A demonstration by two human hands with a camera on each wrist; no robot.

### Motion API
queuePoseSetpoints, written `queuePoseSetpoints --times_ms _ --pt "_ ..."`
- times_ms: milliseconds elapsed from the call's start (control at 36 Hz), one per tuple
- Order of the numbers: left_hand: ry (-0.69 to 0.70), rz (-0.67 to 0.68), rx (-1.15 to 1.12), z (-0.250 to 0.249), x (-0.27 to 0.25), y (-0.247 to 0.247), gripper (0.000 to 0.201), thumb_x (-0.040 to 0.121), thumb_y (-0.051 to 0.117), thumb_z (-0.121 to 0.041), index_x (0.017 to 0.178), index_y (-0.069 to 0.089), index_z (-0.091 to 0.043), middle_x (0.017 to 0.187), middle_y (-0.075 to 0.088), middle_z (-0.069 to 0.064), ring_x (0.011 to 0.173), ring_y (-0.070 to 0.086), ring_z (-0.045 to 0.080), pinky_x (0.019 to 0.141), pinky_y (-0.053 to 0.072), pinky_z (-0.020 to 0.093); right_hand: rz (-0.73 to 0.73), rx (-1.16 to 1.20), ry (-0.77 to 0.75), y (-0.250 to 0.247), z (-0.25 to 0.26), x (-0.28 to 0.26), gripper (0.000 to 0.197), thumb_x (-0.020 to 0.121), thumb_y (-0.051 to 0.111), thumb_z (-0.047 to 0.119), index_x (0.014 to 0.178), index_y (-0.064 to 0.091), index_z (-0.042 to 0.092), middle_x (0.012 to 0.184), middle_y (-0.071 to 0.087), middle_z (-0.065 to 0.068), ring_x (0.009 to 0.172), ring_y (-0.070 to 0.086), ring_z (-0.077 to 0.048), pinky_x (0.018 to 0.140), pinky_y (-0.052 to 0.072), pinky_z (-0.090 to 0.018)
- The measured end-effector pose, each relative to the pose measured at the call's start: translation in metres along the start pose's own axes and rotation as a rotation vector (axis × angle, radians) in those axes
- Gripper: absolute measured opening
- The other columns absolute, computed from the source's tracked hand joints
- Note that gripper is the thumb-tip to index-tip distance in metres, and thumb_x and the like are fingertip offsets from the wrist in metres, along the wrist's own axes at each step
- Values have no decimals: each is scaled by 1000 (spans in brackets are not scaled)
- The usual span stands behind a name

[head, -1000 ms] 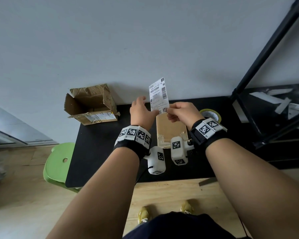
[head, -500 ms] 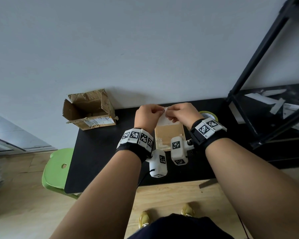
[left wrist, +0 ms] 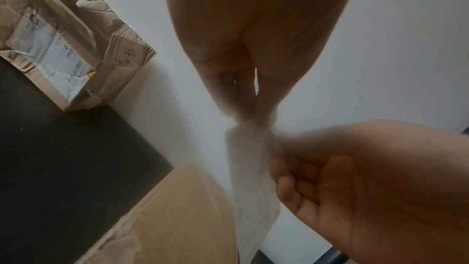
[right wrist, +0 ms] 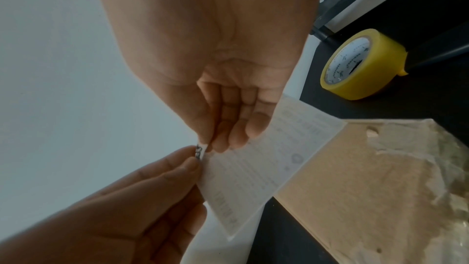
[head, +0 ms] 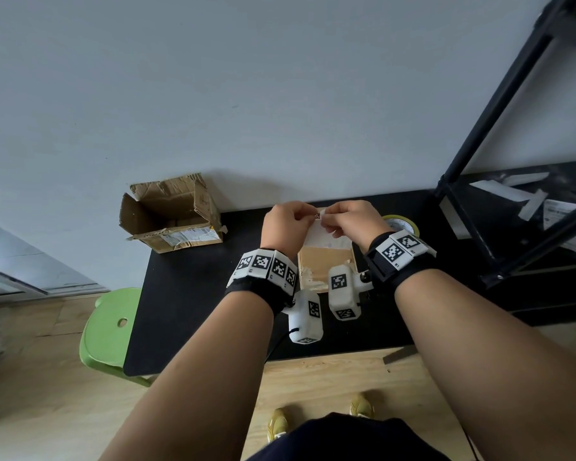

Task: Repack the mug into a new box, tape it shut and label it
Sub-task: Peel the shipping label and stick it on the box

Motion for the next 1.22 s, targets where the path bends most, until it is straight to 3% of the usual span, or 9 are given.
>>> queuePoseSetpoints --times_ms 139,306,639,806,972,1222 --pt "11 76 18 -4 -2 1 17 84 69 -10 99 75 -14 93 73 -1 88 66 10 79 47 17 7 -46 -15 0 0 1 12 92 60 9 82 64 15 72 63 -3 65 57 -12 63 47 -23" --pt "18 101 91 -4 -1 1 17 83 69 -12 98 76 -14 96 73 0 91 66 12 84 50 24 29 -133 -26 2 0 -2 20 96 55 15 77 60 19 66 57 0 68 52 -16 69 45 -29" --pt "8 145 139 -3 -1 3 12 80 71 -11 90 76 -14 88 73 1 88 66 14 83 51 27 80 -225 15 4 2 -4 19 97 51 16 78 54 17 66 55 -2 65 49 -16 74 43 -34" --pt "15 125 128 -5 -1 0 13 81 69 -10 90 77 -14 88 73 1 87 66 15 82 52 27 46 -67 43 2 -1 -1 15 91 59 8 78 62 14 70 61 -6 64 56 -13 65 46 -24" --pt "19 123 136 -5 1 -2 13 80 70 -11 90 77 -14 87 73 1 86 66 15 81 51 26 57 24 69 -1 -3 1 14 86 61 -2 78 66 8 79 68 -15 75 64 -22 74 53 -31" --pt "46 137 147 -2 4 1 13 82 69 -14 90 78 -18 86 73 -1 86 67 14 81 52 28 43 93 65 -3 -5 0 14 87 63 -2 78 67 7 74 68 -13 70 64 -22 72 54 -32"
Point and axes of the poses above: each hand's wrist, its own x-axis towards the middle knuckle, its own y-axis out of the palm, z = x × y, the point moved 1 cm from there along x, towards the middle knuckle
